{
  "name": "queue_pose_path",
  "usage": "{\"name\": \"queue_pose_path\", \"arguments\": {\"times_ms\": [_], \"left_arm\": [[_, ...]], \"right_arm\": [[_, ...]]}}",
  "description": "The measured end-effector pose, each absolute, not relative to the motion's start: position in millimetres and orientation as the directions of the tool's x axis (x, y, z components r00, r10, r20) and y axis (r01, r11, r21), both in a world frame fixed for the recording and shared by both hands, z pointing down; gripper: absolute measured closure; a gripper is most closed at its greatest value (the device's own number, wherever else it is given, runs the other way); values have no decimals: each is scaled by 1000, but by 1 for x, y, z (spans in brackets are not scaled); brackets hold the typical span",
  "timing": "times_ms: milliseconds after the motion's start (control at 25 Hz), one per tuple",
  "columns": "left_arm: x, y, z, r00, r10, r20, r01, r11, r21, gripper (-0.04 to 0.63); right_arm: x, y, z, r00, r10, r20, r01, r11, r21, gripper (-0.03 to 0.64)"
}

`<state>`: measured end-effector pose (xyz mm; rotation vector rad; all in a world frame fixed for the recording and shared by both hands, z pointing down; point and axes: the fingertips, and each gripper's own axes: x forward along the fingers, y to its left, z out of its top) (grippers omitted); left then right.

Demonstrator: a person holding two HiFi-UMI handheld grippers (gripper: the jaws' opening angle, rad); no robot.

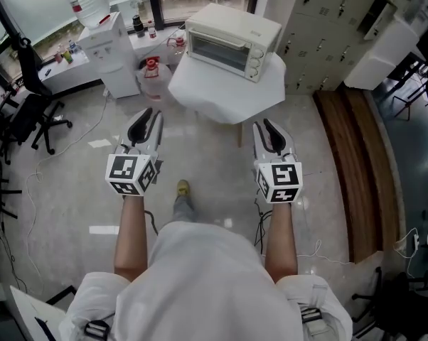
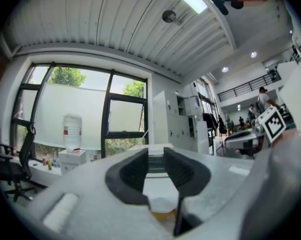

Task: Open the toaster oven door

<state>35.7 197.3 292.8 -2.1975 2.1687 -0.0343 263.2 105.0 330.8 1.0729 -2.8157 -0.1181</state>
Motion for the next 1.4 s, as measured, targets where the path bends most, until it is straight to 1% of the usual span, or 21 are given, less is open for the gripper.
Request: {"name": "queue_pose_path", "arguments": {"times_ms": [240, 640, 800, 1040, 1280, 1400], "left_arm": [[-20, 124, 300, 56, -998, 6, -998, -56, -26, 505], [-124, 3, 300, 147, -988, 38, -989, -148, -4, 505], [-160, -36, 308, 181, -982, 53, -983, -180, 14, 505], [-190, -80, 324, 230, -971, 72, -972, -226, 55, 506], [-192, -97, 326, 271, -961, 63, -962, -267, 66, 506], [-188, -107, 326, 294, -954, 64, -955, -290, 63, 506]], "right_arm": [[215, 42, 336, -706, -695, 134, -684, 719, 124, 537], [109, -62, 328, -657, -738, 150, -738, 671, 66, 537], [79, -96, 332, -629, -757, 177, -757, 649, 82, 537], [54, -134, 338, -598, -778, 191, -780, 620, 85, 537], [53, -148, 335, -581, -791, 194, -791, 604, 94, 537], [50, -152, 334, -595, -779, 200, -776, 621, 111, 537]]}}
